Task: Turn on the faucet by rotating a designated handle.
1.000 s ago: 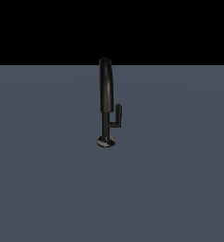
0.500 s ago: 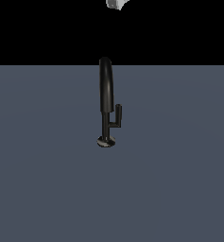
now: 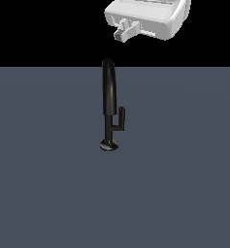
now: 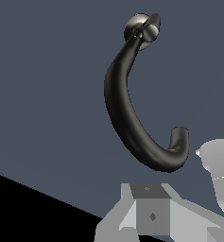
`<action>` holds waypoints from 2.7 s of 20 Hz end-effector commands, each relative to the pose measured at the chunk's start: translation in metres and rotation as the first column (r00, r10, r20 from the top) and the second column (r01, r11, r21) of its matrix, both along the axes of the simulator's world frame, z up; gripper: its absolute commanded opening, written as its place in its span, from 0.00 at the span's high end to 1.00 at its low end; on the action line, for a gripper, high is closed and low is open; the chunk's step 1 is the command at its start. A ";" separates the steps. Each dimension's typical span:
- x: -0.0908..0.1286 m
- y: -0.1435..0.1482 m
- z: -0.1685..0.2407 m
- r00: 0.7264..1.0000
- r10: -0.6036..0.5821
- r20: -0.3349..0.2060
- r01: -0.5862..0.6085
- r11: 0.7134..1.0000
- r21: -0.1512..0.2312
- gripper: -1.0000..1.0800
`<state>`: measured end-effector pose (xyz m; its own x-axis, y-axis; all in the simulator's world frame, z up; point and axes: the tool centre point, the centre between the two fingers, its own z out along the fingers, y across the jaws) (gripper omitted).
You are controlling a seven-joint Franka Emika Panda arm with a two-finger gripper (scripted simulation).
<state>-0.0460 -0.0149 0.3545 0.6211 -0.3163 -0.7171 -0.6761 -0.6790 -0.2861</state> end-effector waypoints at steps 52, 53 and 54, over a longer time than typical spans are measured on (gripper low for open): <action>0.058 -0.009 -0.201 0.684 -0.346 -0.642 0.636 0.713 0.294 1.00; 0.055 -0.009 -0.200 0.684 -0.346 -0.642 0.636 0.713 0.294 1.00; 0.053 -0.009 -0.199 0.684 -0.346 -0.642 0.636 0.713 0.294 1.00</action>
<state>0.0132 -0.0242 0.1520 -0.0293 -0.0077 -0.9995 -0.9971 -0.0696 0.0298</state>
